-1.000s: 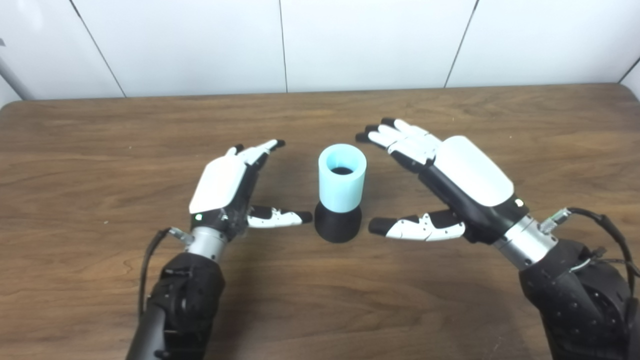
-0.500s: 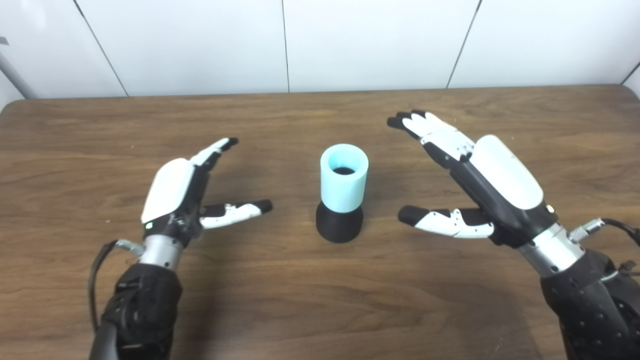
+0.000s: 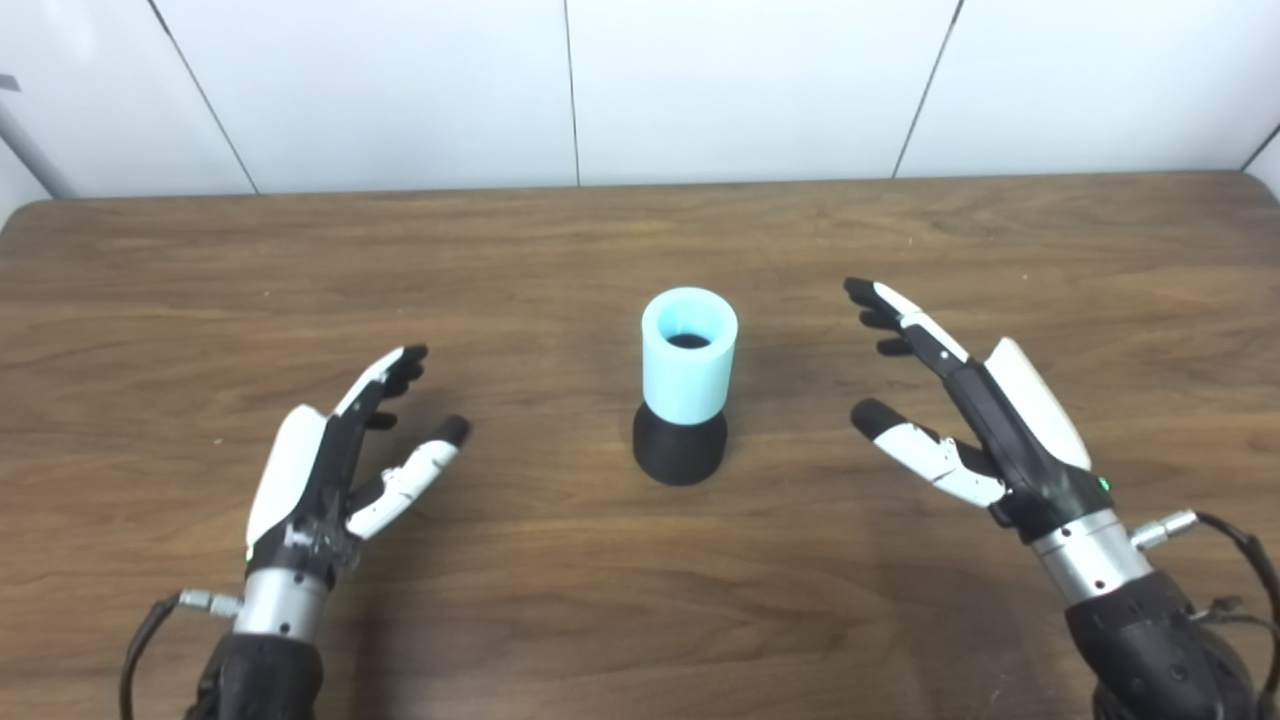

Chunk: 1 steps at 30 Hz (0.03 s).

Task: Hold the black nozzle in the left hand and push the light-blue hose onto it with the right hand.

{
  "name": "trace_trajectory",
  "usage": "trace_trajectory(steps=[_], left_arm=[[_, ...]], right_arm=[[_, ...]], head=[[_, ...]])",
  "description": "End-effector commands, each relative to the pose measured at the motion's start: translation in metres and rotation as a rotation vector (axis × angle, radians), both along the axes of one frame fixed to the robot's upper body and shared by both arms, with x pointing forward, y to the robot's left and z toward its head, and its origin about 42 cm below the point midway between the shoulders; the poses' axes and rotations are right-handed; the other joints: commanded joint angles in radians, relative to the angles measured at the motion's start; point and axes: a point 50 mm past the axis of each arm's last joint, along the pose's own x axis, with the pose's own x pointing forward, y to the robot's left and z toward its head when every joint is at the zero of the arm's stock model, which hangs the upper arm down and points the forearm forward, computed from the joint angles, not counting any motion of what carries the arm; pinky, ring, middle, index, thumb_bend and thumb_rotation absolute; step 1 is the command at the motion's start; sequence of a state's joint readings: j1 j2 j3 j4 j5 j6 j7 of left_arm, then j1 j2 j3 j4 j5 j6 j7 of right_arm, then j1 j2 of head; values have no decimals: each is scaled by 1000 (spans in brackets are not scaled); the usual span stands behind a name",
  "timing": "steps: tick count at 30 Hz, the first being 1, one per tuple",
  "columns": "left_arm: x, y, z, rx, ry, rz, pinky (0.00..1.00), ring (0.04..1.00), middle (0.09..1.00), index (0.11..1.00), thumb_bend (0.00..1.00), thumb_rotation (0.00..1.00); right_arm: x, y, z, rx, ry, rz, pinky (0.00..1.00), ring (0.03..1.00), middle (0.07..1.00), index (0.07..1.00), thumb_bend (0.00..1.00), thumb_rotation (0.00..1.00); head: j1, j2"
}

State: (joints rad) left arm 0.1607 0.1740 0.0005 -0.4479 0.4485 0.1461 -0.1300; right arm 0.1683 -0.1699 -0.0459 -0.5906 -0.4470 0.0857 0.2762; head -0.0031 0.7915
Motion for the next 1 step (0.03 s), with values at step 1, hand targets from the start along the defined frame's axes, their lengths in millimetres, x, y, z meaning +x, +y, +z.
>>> trace_trajectory(steps=[1], left_arm=[[2,1,13,-57,-114,-2,823,867,866,889,525,927]], right_arm=[[0,2,-4,84,-48,-27,789,881,933,960,512,955]], head=[[-2,-1]])
